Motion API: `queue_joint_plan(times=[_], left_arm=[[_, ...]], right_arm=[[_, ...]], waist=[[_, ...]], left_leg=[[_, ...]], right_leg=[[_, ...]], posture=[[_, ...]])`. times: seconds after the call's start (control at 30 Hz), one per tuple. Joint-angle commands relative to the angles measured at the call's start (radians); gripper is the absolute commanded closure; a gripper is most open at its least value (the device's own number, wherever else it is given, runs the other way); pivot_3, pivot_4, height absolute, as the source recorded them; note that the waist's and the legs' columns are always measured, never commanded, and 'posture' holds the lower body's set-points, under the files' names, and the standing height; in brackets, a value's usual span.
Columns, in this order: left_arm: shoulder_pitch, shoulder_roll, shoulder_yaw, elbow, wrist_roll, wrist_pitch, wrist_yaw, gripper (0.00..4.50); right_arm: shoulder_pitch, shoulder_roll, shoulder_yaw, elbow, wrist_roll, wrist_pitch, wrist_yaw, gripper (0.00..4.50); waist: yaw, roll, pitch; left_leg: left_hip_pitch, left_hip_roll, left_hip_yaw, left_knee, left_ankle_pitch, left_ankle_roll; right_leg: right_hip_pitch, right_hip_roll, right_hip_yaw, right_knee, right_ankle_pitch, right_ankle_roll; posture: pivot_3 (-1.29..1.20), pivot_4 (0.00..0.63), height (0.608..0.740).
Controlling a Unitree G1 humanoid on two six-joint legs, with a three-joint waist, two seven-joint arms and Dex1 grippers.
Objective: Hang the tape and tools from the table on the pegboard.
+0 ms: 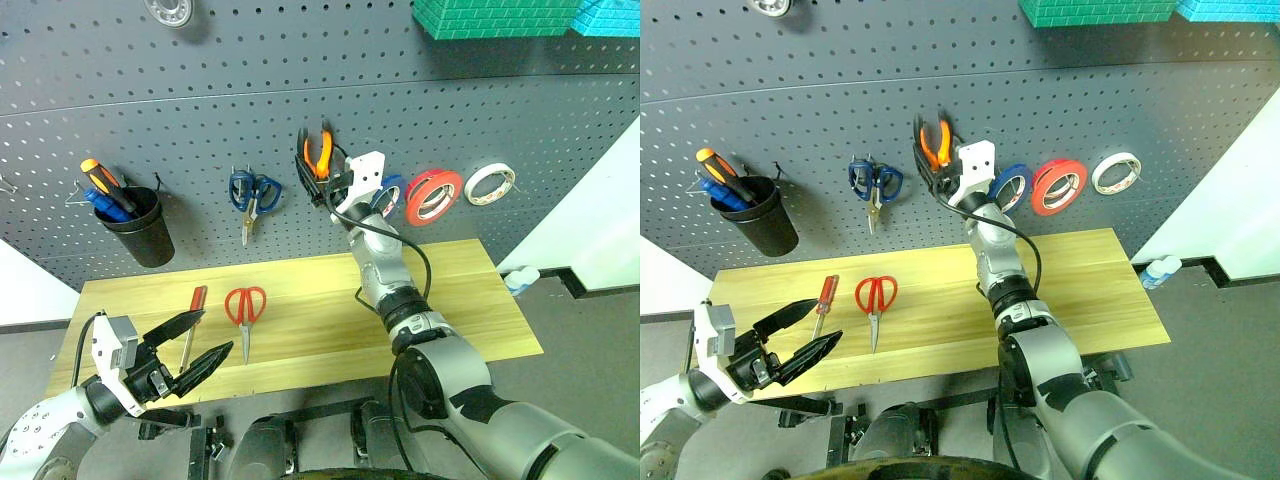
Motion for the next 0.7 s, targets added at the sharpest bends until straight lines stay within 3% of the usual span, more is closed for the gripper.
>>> queue_joint_plan(times=[0.03,0.43,0.7], left_arm=[[-0.002,0.011,0.022,-0.035,-0.015,0.002,0.006,0.0],[-0.032,-0.002,0.001,-0.029,-0.008,-0.004,0.027,0.0],[-0.067,-0.004,-0.014,-0.004,0.003,-0.011,0.03,0.0]], right_arm=[[-0.019,-0.004,-0.002,-0.025,0.005,-0.016,-0.002,0.01],[-0.034,-0.009,-0.015,-0.041,0.021,-0.021,0.002,0.01],[0.039,-0.006,0.01,-0.23,0.049,0.025,0.022,0.01]], waist=[[0.001,0.0,0.0],[0.001,0.0,0.0],[0.011,-0.001,-0.001]], left_leg=[[0.0,0.0,0.0,0.0,0.0,0.0],[0.0,0.0,0.0,0.0,0.0,0.0],[-0.002,0.0,0.0,-0.001,0.0,0.0]], right_leg=[[0.0,0.0,0.0,0.0,0.0,0.0],[0.0,0.0,0.0,0.0,0.0,0.0],[-0.001,0.0,0.0,-0.001,0.0,0.0]], posture=[[0.14,0.092,0.74],[0.14,0.07,0.74],[0.12,0.055,0.74]])
